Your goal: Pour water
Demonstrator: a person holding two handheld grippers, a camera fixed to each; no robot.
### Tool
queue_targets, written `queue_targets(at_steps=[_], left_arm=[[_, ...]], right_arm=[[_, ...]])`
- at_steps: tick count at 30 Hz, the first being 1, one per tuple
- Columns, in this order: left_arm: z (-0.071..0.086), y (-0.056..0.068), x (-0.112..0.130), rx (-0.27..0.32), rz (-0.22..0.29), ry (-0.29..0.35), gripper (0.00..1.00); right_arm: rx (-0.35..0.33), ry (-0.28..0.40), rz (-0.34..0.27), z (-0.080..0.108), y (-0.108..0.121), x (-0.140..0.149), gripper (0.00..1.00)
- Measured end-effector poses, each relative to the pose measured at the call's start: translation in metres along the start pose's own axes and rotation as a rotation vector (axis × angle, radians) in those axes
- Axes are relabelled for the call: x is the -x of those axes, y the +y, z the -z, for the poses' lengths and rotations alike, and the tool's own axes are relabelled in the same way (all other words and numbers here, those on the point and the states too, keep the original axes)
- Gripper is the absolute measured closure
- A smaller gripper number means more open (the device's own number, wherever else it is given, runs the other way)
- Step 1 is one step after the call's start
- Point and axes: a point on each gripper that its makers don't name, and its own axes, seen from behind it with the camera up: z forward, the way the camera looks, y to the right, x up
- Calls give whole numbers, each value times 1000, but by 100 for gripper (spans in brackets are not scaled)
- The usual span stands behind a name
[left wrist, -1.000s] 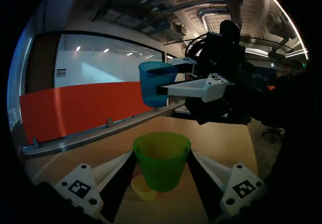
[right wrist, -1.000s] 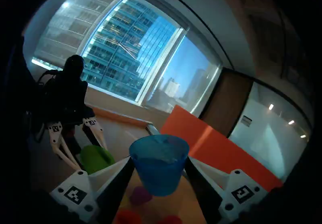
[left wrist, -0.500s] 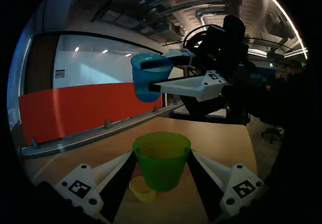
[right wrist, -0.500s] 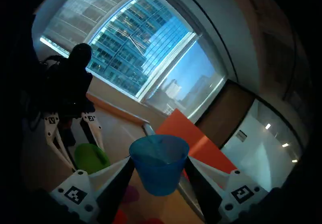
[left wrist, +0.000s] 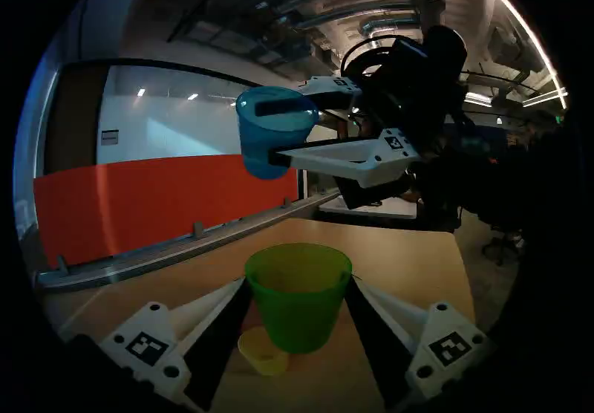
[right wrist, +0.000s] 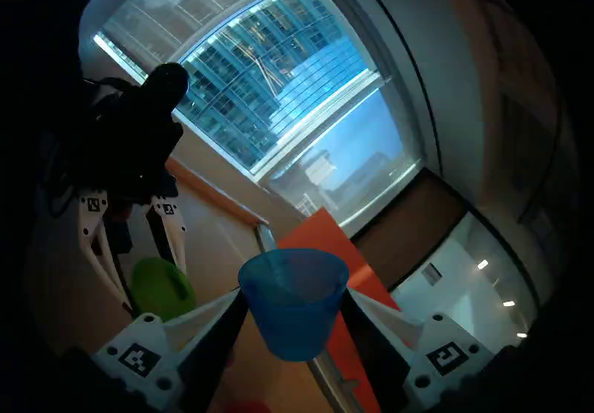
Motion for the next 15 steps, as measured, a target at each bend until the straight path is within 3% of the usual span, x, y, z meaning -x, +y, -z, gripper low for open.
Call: queue_targets(at_steps=[15], left_arm=[[2, 2, -4, 2, 8, 29, 15]], right_arm=[[17, -18, 114, -4, 6, -4, 12]])
